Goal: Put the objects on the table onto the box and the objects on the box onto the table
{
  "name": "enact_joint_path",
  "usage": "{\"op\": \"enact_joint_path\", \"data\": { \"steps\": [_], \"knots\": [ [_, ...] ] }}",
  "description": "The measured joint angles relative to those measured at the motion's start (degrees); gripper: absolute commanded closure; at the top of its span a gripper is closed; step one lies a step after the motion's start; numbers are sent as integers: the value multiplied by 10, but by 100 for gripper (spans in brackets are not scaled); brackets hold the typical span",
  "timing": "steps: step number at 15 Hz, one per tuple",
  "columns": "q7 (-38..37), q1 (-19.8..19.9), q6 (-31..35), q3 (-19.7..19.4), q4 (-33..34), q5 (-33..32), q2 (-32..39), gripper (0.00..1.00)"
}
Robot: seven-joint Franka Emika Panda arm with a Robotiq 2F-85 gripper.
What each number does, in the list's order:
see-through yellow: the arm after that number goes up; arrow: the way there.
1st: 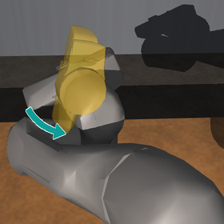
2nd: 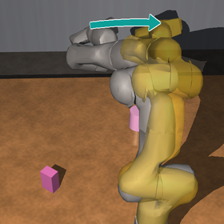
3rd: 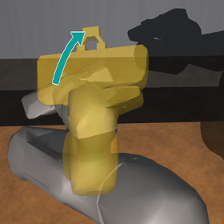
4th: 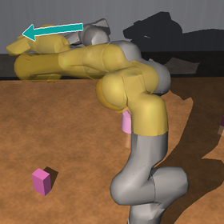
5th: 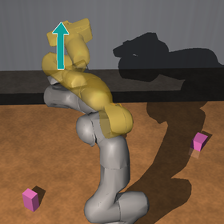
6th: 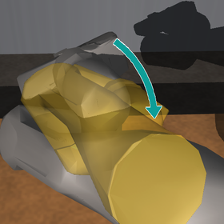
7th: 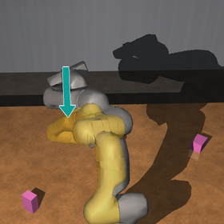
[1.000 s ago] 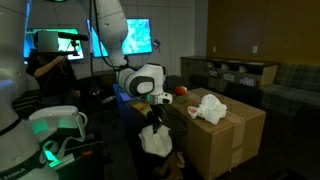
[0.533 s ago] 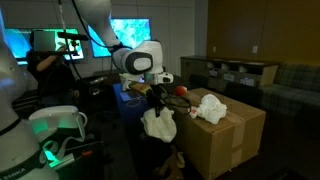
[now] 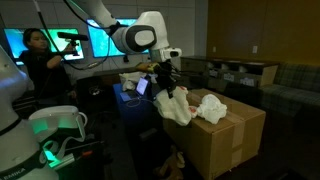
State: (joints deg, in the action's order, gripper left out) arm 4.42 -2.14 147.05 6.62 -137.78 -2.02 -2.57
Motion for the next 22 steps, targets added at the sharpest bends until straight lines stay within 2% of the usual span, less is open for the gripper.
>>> {"op": "enact_joint_path", "data": {
  "steps": [8, 14, 22],
  "knots": [
    [-12, 0, 8, -9, 103, -54, 35, 95],
    [-15, -3, 16, -10, 183, -69, 82, 95],
    [-57, -18, 30, -23, 264, -147, 112, 95]
  ]
}}
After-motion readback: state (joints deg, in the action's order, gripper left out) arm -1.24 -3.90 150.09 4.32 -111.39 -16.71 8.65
